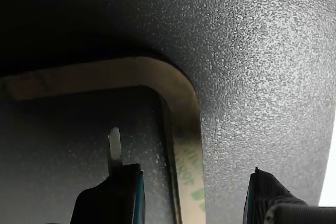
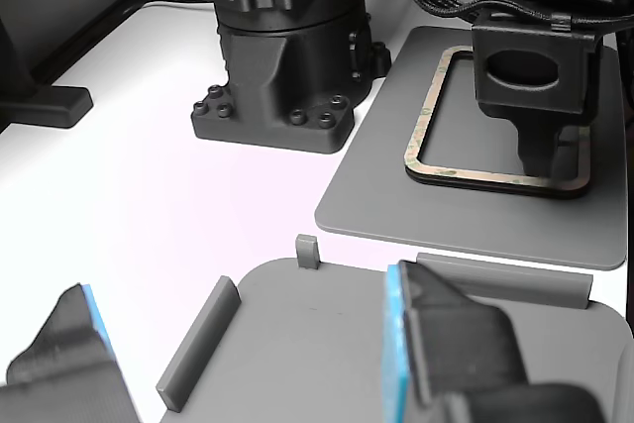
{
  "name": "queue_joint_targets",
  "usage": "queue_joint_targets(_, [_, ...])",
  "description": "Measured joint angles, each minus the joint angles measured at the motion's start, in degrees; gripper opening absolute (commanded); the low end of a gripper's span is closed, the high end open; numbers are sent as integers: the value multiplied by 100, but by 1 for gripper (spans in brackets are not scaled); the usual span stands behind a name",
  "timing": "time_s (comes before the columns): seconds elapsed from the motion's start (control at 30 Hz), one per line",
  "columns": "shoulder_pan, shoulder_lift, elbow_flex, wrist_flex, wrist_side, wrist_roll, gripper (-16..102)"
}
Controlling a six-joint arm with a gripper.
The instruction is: Move top rectangular frame to the holder.
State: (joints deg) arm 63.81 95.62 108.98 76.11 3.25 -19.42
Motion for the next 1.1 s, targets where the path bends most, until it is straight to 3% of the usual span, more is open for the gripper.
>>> queue_joint_targets(1.1, [-114,-193,26,-88,0,-281,56])
